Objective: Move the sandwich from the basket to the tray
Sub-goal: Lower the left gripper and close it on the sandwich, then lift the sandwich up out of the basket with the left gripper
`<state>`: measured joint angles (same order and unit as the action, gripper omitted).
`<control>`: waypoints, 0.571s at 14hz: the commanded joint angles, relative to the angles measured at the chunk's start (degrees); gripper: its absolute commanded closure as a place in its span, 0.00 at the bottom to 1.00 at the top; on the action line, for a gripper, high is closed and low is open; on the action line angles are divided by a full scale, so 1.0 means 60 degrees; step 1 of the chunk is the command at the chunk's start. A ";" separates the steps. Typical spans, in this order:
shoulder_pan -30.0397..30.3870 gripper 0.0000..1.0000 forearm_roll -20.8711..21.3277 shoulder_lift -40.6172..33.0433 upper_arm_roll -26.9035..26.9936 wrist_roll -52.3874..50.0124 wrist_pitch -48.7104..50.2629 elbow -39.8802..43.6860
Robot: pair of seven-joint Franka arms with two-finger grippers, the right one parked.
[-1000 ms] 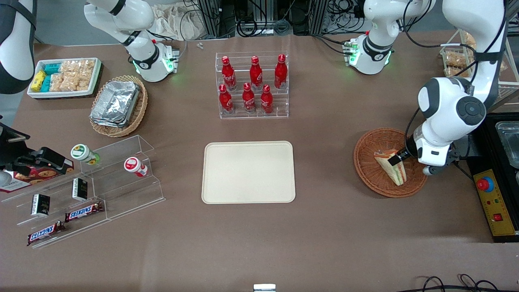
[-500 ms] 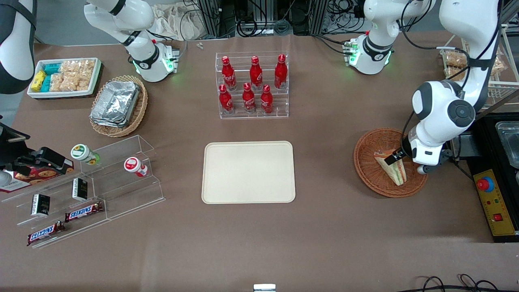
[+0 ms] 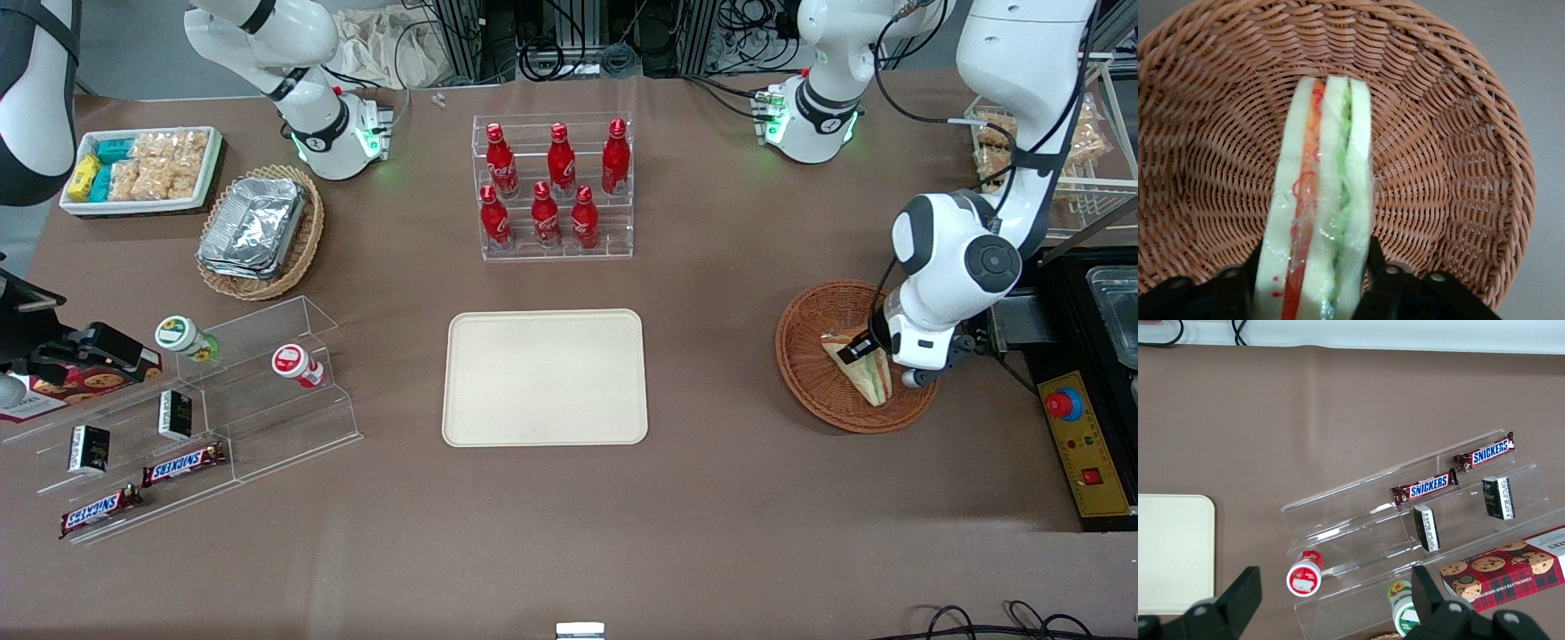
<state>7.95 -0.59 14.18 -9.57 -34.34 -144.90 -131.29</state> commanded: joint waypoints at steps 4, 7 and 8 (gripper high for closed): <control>-0.0021 1.00 0.0186 -0.0778 -0.0032 -0.0166 0.0735 0.0506; -0.0050 1.00 0.0200 -0.0942 -0.0046 -0.0078 0.4172 0.2713; -0.0065 1.00 0.0258 -0.0913 -0.0061 -0.0048 0.5112 0.3504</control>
<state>7.83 -0.31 8.98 -9.72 -34.32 -124.52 -119.01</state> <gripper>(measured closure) 0.771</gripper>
